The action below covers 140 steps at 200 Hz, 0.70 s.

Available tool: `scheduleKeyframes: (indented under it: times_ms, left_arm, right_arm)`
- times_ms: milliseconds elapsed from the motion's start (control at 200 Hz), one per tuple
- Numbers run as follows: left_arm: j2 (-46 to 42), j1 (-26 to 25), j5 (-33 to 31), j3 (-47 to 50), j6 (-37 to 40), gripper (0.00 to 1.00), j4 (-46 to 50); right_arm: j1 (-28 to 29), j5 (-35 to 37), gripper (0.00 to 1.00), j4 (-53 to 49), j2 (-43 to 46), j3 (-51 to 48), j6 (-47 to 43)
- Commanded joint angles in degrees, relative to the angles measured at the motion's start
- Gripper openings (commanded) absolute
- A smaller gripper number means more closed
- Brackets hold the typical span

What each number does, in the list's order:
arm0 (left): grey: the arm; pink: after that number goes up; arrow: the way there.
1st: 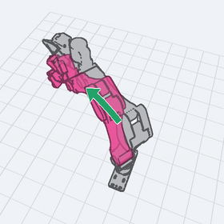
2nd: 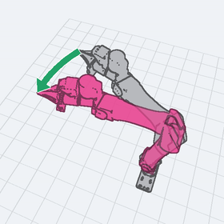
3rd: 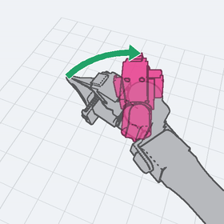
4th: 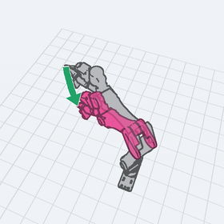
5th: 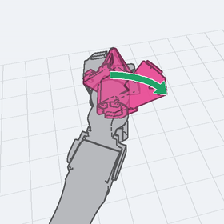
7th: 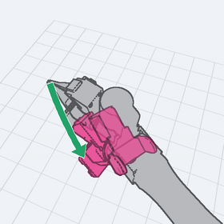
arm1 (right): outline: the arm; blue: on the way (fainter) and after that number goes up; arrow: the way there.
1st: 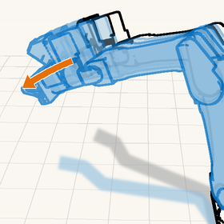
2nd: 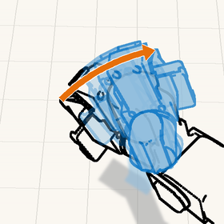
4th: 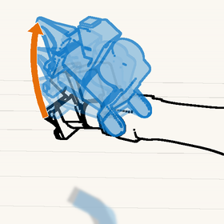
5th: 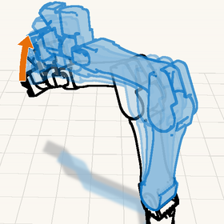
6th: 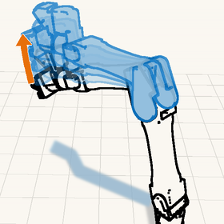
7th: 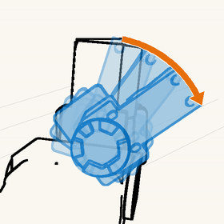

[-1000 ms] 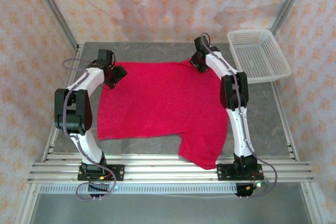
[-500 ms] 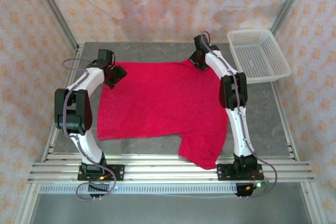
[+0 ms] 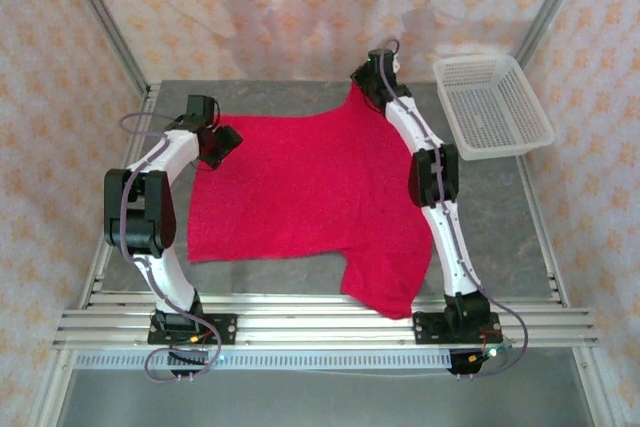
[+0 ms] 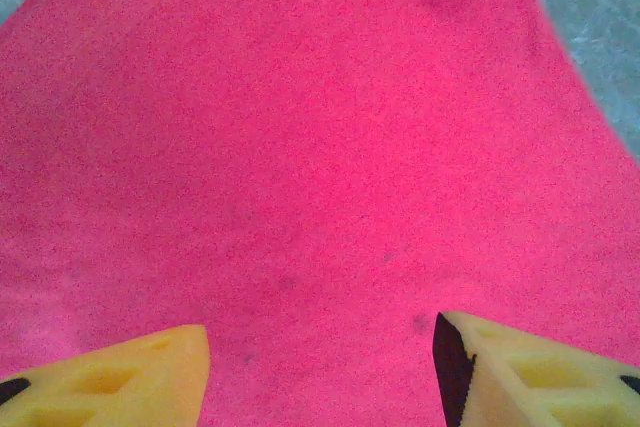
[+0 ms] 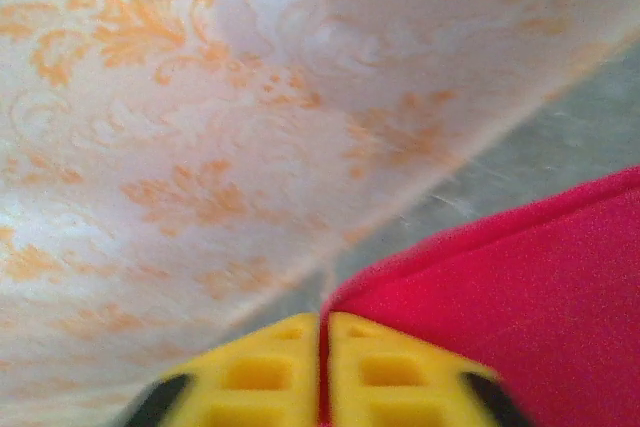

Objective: Fold the inside-out t-shirt

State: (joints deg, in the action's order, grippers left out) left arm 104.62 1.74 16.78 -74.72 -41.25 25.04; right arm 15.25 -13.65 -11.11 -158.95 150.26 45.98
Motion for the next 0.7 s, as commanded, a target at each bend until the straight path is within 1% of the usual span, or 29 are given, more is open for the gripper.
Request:
scheduleKeyframes:
  times_ms: [0,20,40,75,120,190,235,285,400,490,525,611,696]
  left_arm:
    - [-0.9,-0.4,0.4,1.1,-0.6,0.62,0.2]
    - [-1.0,-0.4,0.2,0.9,-0.3,0.62,0.7]
    - [-1.2,-0.5,0.0,0.8,0.0,0.62,1.1]
    - [-1.7,-0.5,-0.4,0.5,0.4,0.62,1.7]
    - [-2.3,-0.5,-0.6,0.4,0.6,0.62,2.0]
    - [-2.8,-0.6,-0.1,0.3,1.0,0.62,2.1]
    - [-2.8,-0.8,-0.2,0.2,1.5,0.63,2.4]
    - [-2.5,-0.9,-0.1,0.1,2.0,0.63,2.9]
    - [-0.2,-0.6,0.6,-0.7,2.8,0.64,3.2]
    - [3.2,-0.2,1.4,-2.5,2.5,0.64,2.8]
    - [4.4,-0.1,1.9,-3.8,2.5,0.64,2.7]
    - [10.5,0.2,2.2,-7.5,2.7,0.64,3.5]
    - [15.3,0.7,2.8,-12.5,3.1,0.64,4.9]
  right_arm:
    - [-1.6,-7.0,0.60,12.4,-7.2,7.7,9.0]
    - [-2.0,-8.3,0.66,11.9,-7.4,8.1,9.8]
    - [-2.2,-9.3,0.69,11.2,-7.0,7.9,10.1]
    - [-2.5,-10.7,0.73,8.2,-5.7,7.2,9.3]
    - [-2.6,-11.7,0.76,2.5,-3.1,5.6,5.8]
    - [-2.5,-10.6,0.79,-6.4,3.1,-0.6,0.0]
    - [-2.3,-10.4,0.79,-9.1,7.8,-7.1,-3.1]
    - [-1.8,-8.2,0.79,-11.7,13.7,-15.2,-6.1]
    - [-1.1,-2.8,0.79,-12.6,25.2,-33.6,-9.4]
    - [-1.3,0.5,0.79,-13.4,30.3,-43.4,-9.2]
    - [-1.3,1.2,0.79,-13.2,31.6,-46.3,-9.5]
    - [-1.4,2.4,0.79,-11.8,33.4,-52.1,-10.1]
    - [-2.2,2.1,0.79,-11.0,32.2,-53.5,-9.7]
